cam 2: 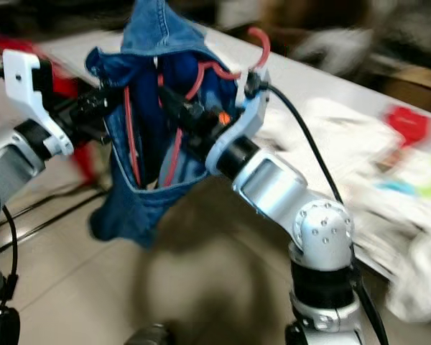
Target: Hang hanger
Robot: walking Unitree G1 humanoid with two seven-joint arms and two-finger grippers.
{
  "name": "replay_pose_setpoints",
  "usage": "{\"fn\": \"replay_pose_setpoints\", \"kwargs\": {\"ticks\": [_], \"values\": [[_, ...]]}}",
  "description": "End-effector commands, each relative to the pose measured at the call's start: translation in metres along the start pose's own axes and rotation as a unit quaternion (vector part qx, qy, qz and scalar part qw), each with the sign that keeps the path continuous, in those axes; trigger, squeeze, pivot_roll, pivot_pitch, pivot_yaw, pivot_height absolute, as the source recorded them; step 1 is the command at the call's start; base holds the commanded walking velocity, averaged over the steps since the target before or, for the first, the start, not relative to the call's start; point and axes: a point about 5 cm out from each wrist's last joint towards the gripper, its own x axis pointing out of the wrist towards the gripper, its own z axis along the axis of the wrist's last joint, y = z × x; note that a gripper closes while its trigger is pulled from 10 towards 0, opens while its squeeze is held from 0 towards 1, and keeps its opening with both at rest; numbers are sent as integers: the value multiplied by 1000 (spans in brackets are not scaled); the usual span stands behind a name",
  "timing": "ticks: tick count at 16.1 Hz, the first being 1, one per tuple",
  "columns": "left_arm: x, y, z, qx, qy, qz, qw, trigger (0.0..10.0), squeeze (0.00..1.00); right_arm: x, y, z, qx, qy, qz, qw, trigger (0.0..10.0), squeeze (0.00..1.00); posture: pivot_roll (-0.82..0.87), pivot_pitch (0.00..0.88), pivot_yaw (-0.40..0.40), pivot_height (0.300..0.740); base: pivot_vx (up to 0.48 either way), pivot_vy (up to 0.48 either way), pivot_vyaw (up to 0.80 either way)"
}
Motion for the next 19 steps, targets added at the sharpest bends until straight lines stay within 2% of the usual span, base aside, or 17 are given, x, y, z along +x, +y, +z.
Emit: {"fn": "replay_pose_setpoints", "kwargs": {"ticks": [1, 2, 3, 5, 6, 8, 9, 11, 13, 14, 15, 18, 19], "values": [[-1, -2, -1, 11, 9, 1, 1000, 0, 0, -1, -2, -2, -10, 8, -5, 1000, 10000, 0, 47, 24, -20, 740, 0, 0, 750], [-1, -3, -2, 11, 15, 0, 1000, 0, 0, -1, -4, -2, -13, 9, -10, 1000, 10000, 0, 47, 24, -20, 740, 0, 0, 750], [-2, -13, -14, 13, 42, -13, 999, 0, 0, -5, -25, -8, -52, 18, -78, 995, 10000, 0, 44, 25, -18, 740, 0, 0, 750], [-1, -19, -22, 11, 62, -18, 998, 0, 0, -9, -44, -11, -93, 23, -140, 986, 10000, 0, 40, 26, -20, 740, 0, 0, 750], [-1, -22, -26, 7, 73, -21, 997, 0, 0, -12, -60, -11, -121, 21, -191, 974, 10000, 0, 37, 27, -21, 740, 0, 0, 750], [0, -24, -30, 5, 83, -21, 996, 0, 0, -15, -70, -13, -126, 21, -218, 968, 10000, 0, 37, 32, -26, 740, 0, 0, 750], [1, -25, -34, -2, 88, -16, 996, 0, 0, -18, -83, -15, -158, 27, -259, 952, 10000, 0, 34, 35, -29, 740, 0, 0, 587], [5, -25, -45, -23, 95, 5, 995, 0, 0, -24, -96, -19, -198, 37, -289, 936, 10000, 0, 24, 39, -28, 740, 0, 0, 0], [8, -27, -53, -34, 101, 13, 994, 0, 0, -27, -97, -23, -201, 42, -285, 936, 10000, 0, 12, 40, -25, 740, 0, 0, 0], [7, -27, -76, -10, 125, 24, 992, 0, 0, -37, -98, -32, -199, 56, -270, 941, 10000, 0, -1, 41, -22, 740, 0, 0, 0], [3, -25, -88, 6, 137, 33, 990, 0, 0, -43, -98, -40, -201, 68, -254, 944, 10000, 0, -5, 42, -22, 740, 0, 0, 0], [-3, -26, -99, 33, 160, 33, 986, 0, 0, -56, -102, -57, -197, 90, -237, 947, 10000, 0, -4, 46, -26, 740, 0, 0, 0], [-4, -28, -98, 33, 159, 30, 986, 0, 0, -61, -99, -66, -199, 107, -208, 952, 10000, 0, 1, 48, -30, 740, 0, 0, 0]]}}
